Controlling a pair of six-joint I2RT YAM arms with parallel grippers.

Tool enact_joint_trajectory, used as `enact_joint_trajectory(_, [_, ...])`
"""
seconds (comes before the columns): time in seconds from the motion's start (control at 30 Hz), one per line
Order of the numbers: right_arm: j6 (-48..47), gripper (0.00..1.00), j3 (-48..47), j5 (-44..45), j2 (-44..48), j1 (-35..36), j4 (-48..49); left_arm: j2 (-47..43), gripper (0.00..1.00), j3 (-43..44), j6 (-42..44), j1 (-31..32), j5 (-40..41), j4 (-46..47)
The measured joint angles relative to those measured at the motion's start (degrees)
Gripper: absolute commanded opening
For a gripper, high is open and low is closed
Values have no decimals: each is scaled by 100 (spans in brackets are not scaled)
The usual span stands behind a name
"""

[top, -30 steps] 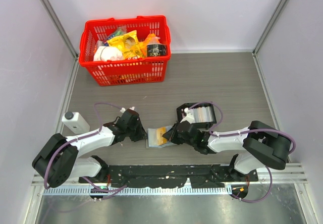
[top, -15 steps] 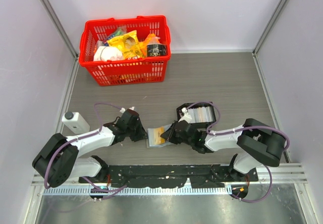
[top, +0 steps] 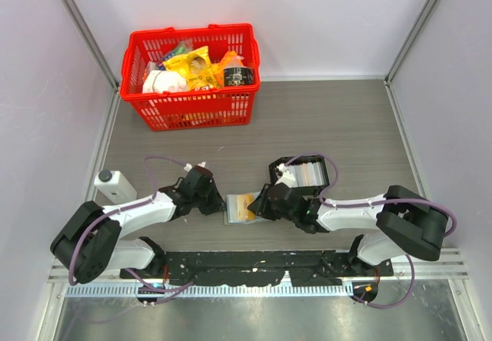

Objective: Put the credit cards into the card holder
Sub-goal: Insert the credit card into the card holder, then pick up the credit card from the storage box.

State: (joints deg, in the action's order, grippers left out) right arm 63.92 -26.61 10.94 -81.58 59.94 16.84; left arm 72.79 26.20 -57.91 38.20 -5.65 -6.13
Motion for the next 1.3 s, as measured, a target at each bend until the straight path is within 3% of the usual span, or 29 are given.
enact_joint_trajectory(0.37, [-459,38,-531,15,-304,-15,-533,28,0,4,2,0,-26,37])
enact_joint_trajectory(0.8, [-1040,37,-979,-546,-859,-109,-321,31,0,4,2,0,-26,39])
enact_joint_trajectory(1.13, [-1172,38,-938,-730,-855,-133,-166,33,0,4,2,0,-37,39])
enact_joint_trajectory(1.3, [-1392,40,-966,-391,-216,-127,-763,20,0,4,4,0,-24,35])
